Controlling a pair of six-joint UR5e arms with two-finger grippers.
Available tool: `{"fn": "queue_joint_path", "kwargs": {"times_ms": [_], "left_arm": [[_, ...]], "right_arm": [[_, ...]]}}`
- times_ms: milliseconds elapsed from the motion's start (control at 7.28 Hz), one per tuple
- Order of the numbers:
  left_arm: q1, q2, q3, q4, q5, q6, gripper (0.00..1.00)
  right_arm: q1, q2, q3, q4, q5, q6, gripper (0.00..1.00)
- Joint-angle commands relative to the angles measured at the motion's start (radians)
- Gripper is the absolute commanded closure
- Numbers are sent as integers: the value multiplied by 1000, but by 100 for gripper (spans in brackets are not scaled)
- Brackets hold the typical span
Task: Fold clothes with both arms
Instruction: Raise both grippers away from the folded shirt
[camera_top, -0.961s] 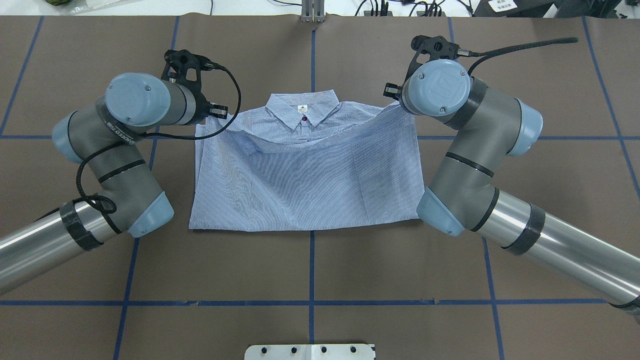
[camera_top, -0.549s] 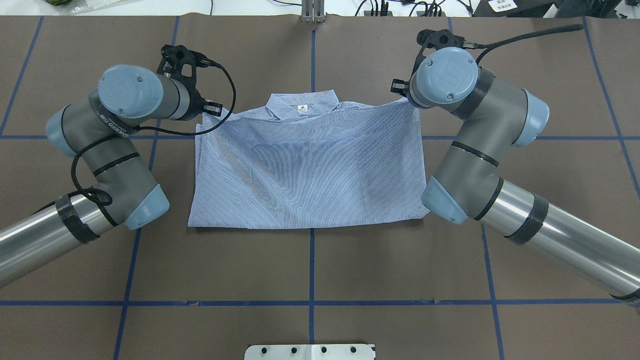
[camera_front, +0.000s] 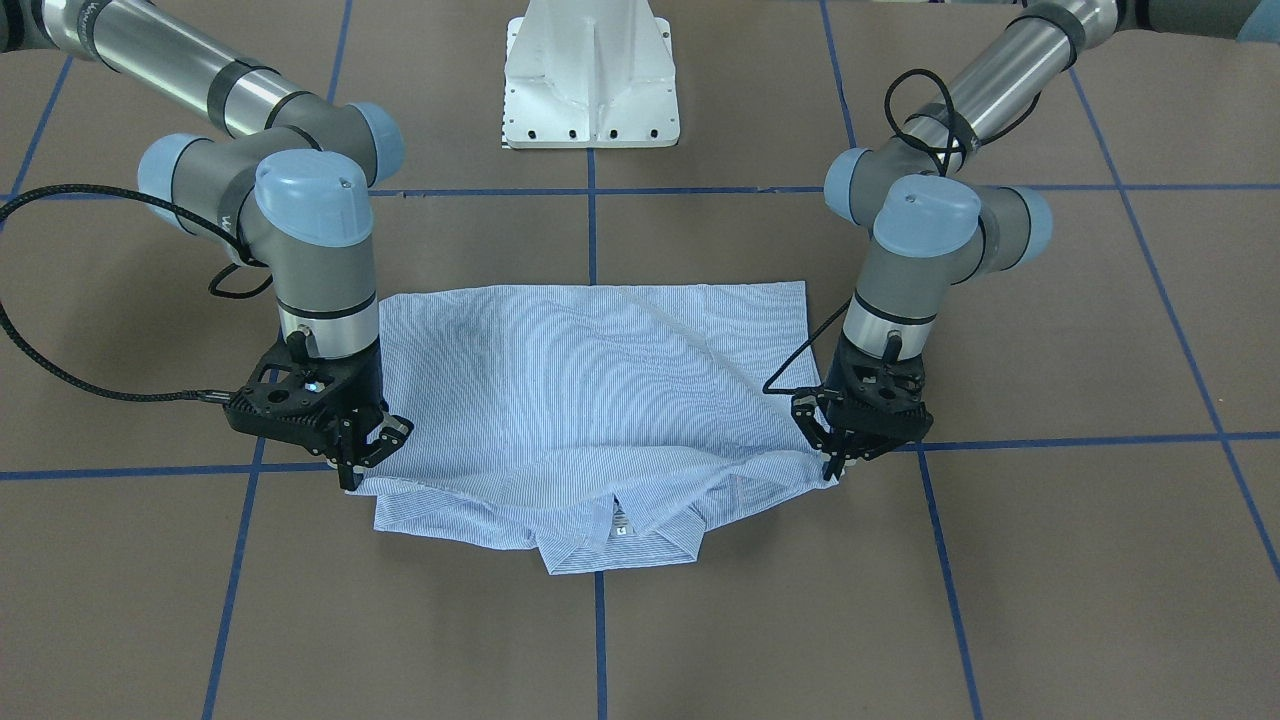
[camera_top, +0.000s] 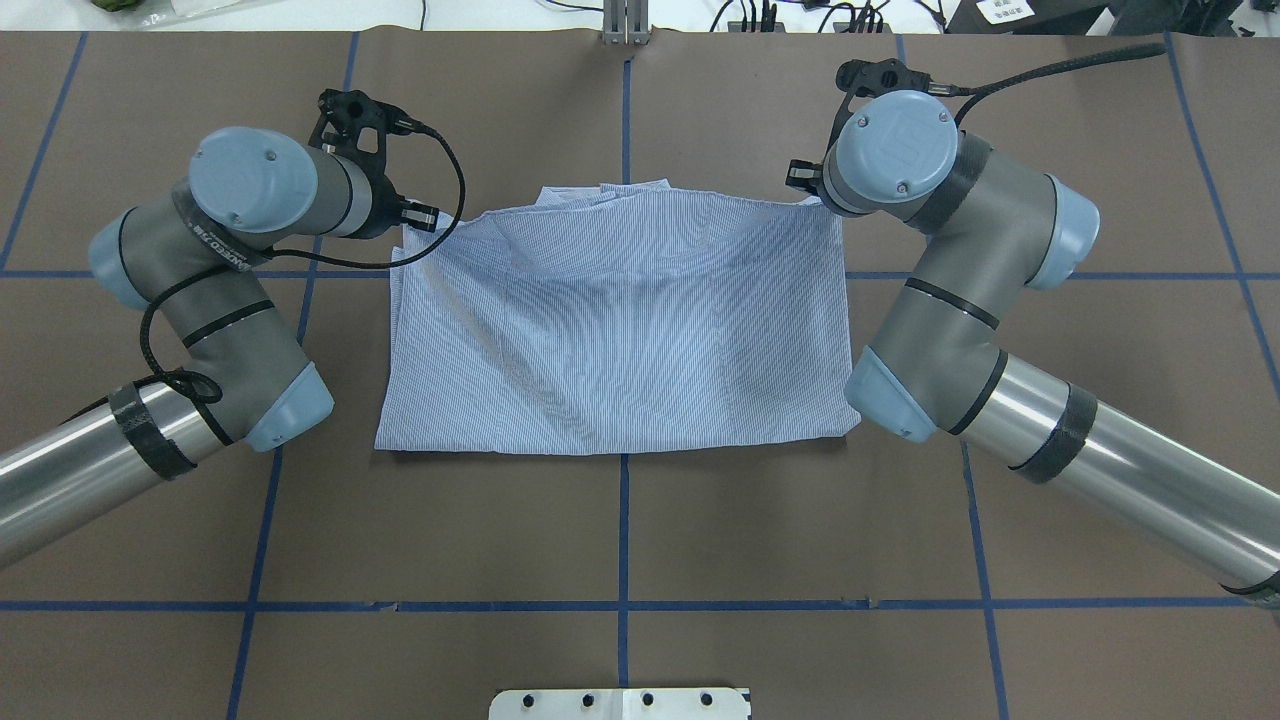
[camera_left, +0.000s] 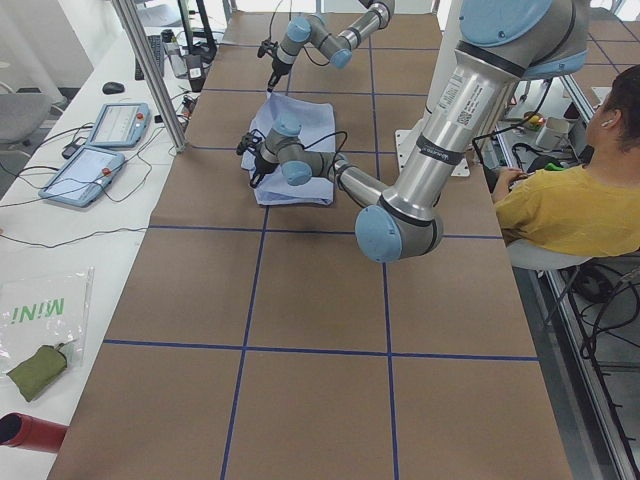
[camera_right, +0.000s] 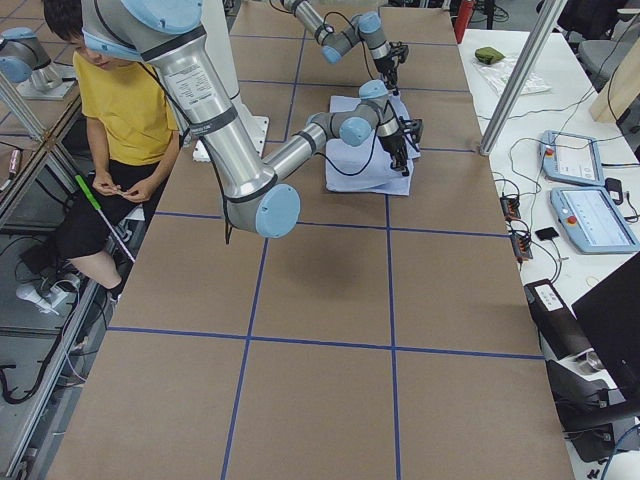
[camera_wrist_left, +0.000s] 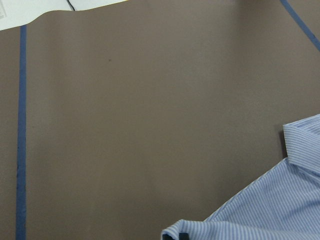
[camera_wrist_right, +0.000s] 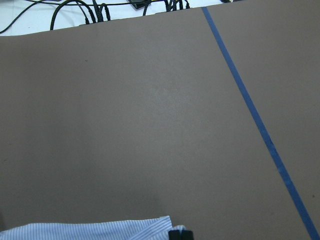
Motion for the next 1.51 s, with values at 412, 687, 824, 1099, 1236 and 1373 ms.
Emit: {"fn": "queue_joint_path", "kwargs": {"times_ms": [412, 687, 824, 1099, 1236, 1373], "left_arm": [[-21, 38, -63, -39, -152, 55, 0], [-17, 178, -249, -40, -177, 28, 0], [6, 247, -325, -44, -176, -50, 0], [145, 365, -361, -191, -110, -208, 0], [211, 397, -361, -239, -52, -287, 0], [276, 398, -361, -240, 12, -358, 0]], "right_arm": [[66, 41, 26, 0, 173, -62, 0], [85, -58, 164, -6, 207, -80, 0], [85, -74, 190, -6, 204, -79, 0], [78, -76, 192, -3, 199, -76, 0], [78, -76, 194, -3, 199, -76, 0], [74, -76, 195, -3, 198, -74, 0]]}}
